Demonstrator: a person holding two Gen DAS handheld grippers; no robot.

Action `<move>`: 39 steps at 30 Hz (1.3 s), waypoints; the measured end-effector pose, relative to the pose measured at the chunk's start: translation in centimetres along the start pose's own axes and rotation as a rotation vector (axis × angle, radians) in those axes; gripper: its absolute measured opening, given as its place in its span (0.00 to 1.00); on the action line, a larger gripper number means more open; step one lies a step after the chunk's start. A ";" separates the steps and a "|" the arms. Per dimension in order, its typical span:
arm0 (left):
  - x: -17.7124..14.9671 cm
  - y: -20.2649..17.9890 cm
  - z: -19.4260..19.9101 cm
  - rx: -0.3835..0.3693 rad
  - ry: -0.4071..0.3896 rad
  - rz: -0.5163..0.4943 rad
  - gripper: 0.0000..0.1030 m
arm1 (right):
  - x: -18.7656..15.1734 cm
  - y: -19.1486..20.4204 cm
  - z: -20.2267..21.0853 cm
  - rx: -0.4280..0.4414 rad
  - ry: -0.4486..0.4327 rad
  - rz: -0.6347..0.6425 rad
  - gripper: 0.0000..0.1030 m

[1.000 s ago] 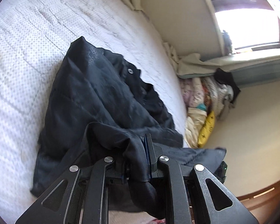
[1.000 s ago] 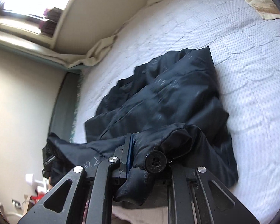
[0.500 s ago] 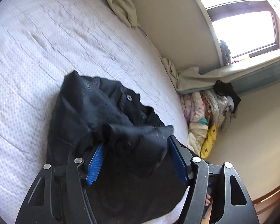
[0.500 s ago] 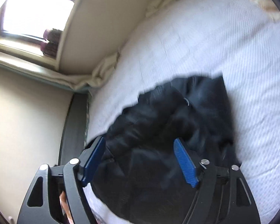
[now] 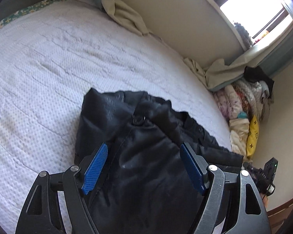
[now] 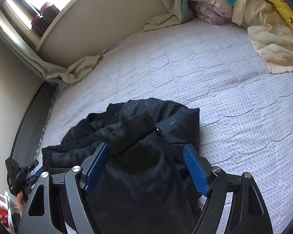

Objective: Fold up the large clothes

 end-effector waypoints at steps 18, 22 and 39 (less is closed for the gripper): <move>-4.0 1.5 0.4 0.110 0.073 0.053 0.13 | -2.9 -1.9 -2.7 -0.009 0.152 -0.045 0.12; -4.7 2.8 -1.4 0.125 0.109 0.057 0.17 | -4.2 -2.6 -4.2 -0.041 0.172 -0.055 0.17; -3.0 0.0 5.8 0.222 -0.171 0.001 0.64 | -4.0 -2.3 1.7 -0.115 -0.053 -0.096 0.69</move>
Point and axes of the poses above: each gripper's, at about its wrist camera, not at the fingertips, and z roughly against the way its jaws point, y to its left, x to its top, the point moved 1 cm from there along -z, roughly the way its jaws point, and after that the axes turned 10 degrees about y, right-handed, at the moved point
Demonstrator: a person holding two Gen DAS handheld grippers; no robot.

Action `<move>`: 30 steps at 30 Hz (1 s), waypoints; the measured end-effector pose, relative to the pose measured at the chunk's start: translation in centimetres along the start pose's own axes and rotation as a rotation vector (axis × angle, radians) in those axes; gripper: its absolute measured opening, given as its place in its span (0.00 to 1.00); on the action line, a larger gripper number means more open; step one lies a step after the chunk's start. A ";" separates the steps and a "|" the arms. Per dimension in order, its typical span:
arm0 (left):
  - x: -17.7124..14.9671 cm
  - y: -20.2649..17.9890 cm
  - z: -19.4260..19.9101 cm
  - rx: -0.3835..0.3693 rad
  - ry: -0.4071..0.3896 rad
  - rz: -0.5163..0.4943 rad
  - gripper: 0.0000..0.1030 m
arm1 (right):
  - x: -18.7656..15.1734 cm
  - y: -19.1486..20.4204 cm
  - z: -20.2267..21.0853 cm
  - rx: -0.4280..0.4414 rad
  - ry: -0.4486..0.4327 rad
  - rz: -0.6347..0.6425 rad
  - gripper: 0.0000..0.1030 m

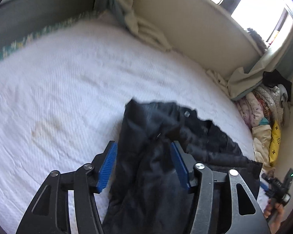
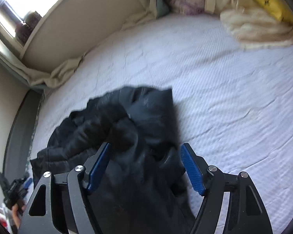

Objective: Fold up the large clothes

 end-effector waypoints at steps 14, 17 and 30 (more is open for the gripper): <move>-3.6 -9.5 -10.3 0.177 0.167 -0.348 0.83 | -4.1 11.6 -6.5 -0.261 0.000 0.470 0.53; -4.7 -9.0 -10.7 0.199 0.152 -0.387 0.83 | -4.7 10.7 -8.3 -0.251 0.029 0.446 0.55; -6.2 -7.7 -11.6 0.190 0.102 -0.366 0.84 | -6.4 10.3 -11.0 -0.259 -0.029 0.499 0.55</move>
Point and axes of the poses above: each gripper's, at about its wrist camera, not at the fingertips, and z roughly against the way its jaws point, y to its left, x to its top, the point moved 1 cm from there along -z, roughly the way its jaws point, and after that the axes turned 10 degrees about y, right-handed, at the moved point
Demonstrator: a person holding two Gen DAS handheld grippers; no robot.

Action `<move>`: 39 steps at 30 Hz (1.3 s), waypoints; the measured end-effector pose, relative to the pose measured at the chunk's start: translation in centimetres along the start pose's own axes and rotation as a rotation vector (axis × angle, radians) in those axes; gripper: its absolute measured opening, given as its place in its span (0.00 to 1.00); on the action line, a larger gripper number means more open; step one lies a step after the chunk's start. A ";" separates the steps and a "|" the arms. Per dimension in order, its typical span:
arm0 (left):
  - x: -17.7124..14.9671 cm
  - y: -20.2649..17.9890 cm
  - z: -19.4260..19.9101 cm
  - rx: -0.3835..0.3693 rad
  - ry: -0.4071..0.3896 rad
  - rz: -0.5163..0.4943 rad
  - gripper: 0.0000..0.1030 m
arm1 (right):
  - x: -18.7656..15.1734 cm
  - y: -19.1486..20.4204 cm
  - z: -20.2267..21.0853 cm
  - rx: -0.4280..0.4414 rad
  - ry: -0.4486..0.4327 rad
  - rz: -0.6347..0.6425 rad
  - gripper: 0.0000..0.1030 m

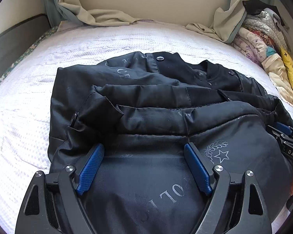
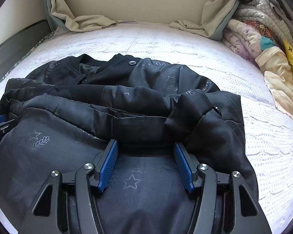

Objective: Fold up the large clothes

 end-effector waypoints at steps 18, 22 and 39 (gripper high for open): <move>2.6 3.3 2.8 -0.080 -0.017 0.104 0.80 | 1.8 -4.3 4.3 0.067 -0.031 -0.116 0.52; 2.9 3.7 3.1 -0.073 -0.029 0.122 0.80 | 1.7 -4.9 4.7 -0.005 -0.053 -0.132 0.44; 1.9 3.1 -0.8 -0.032 0.021 0.091 0.82 | 0.4 -9.1 -0.7 0.103 0.096 -0.263 0.54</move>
Point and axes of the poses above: each gripper's, at about its wrist camera, not at the fingertips, and z roughly against the way its jaws point, y to its left, x to its top, the point moved 1 cm from there along -z, roughly the way its jaws point, and after that the axes turned 10 degrees about y, right-handed, at the moved point
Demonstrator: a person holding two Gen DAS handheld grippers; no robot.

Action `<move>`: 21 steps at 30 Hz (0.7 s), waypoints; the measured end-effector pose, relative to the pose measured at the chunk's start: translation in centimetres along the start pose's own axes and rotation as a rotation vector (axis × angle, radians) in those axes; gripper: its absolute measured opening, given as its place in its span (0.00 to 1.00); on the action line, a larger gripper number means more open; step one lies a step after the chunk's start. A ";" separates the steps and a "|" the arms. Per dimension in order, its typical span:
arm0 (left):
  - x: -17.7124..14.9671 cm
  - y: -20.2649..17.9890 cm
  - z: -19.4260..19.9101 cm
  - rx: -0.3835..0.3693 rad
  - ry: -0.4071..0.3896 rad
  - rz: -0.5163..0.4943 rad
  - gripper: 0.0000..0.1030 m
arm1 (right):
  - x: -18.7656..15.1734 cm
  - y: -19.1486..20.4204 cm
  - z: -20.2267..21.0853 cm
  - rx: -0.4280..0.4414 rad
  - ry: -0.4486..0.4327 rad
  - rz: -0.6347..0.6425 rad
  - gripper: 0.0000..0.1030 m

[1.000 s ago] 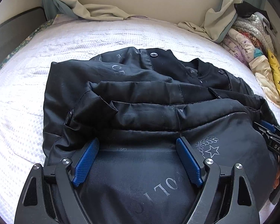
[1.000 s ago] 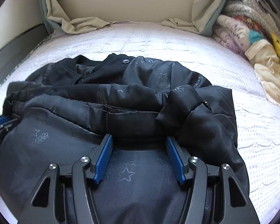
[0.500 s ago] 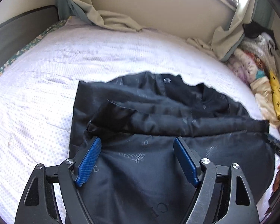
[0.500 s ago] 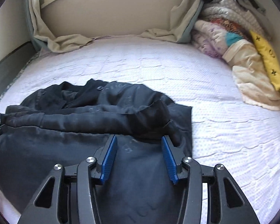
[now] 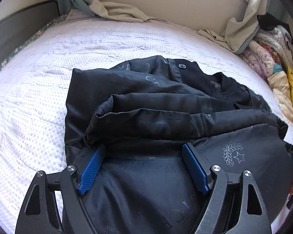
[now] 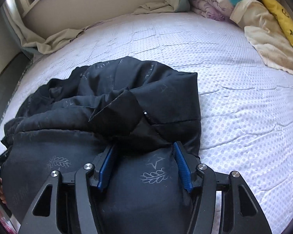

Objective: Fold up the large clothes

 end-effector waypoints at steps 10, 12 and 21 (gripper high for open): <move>-0.6 -0.2 -0.5 0.018 -0.041 -0.010 0.82 | -0.5 0.3 -0.7 -0.035 -0.043 0.003 0.58; -0.6 -0.2 -0.5 0.016 -0.041 -0.009 0.82 | -0.5 0.3 -0.6 -0.035 -0.048 -0.004 0.58; -0.3 -0.5 0.2 0.023 -0.031 -0.019 0.84 | 0.3 -0.5 0.9 0.027 -0.001 -0.095 0.68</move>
Point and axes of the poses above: each gripper's, at about its wrist camera, not at the fingertips, and z roughly against the way its jaws point, y to its left, x to its top, the point moved 1 cm from there along -z, roughly the way its jaws point, and after that the axes turned 10 degrees about y, right-handed, at the moved point
